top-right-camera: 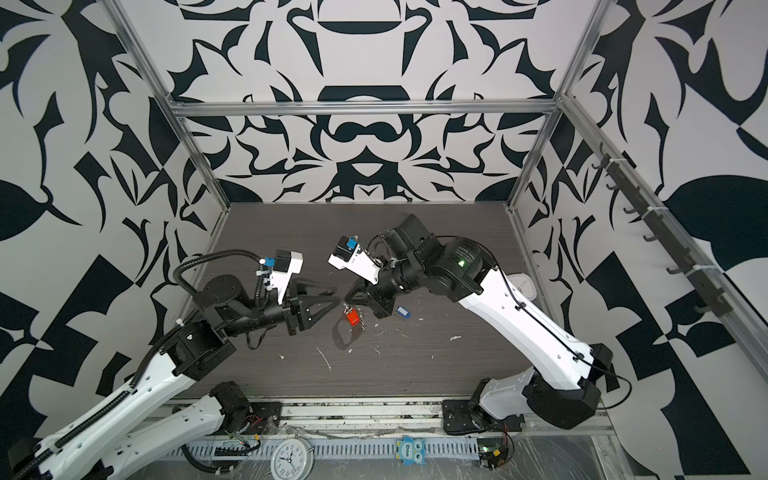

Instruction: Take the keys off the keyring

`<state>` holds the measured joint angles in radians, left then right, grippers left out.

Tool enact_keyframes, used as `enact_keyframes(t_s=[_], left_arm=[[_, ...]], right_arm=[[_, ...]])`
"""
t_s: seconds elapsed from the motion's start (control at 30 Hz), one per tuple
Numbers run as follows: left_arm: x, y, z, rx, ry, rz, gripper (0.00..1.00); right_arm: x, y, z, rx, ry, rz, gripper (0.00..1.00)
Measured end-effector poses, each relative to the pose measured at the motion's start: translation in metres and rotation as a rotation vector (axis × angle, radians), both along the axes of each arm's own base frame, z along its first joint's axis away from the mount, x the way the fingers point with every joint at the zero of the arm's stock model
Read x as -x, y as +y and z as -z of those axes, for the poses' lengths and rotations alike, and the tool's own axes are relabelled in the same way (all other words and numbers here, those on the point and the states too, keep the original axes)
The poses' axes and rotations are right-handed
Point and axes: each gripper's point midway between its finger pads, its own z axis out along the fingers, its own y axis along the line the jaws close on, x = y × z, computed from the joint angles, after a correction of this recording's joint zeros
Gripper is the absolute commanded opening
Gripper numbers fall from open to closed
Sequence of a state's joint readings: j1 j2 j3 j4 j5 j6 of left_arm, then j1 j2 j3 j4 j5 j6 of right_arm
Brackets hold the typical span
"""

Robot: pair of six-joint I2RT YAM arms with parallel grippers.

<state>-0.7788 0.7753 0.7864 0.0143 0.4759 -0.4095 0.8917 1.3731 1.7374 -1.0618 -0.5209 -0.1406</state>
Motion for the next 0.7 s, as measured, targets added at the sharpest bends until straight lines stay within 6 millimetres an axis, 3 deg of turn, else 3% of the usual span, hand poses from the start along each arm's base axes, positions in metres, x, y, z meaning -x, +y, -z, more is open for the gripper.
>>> enact_keyframes(t_s=[0.13, 0.3, 0.7], left_arm=[[0.003, -0.007, 0.005, -0.016, 0.019, 0.049, 0.42], [0.007, -0.012, 0.005, -0.021, 0.03, 0.093, 0.33], [0.01, -0.013, 0.005, -0.023, 0.034, 0.117, 0.32]], right_arm=[[0.004, -0.003, 0.0, 0.011, -0.006, -0.016, 0.0], [0.005, -0.004, 0.0, 0.015, -0.008, -0.02, 0.0], [0.004, -0.005, -0.003, 0.01, -0.023, -0.008, 0.0]])
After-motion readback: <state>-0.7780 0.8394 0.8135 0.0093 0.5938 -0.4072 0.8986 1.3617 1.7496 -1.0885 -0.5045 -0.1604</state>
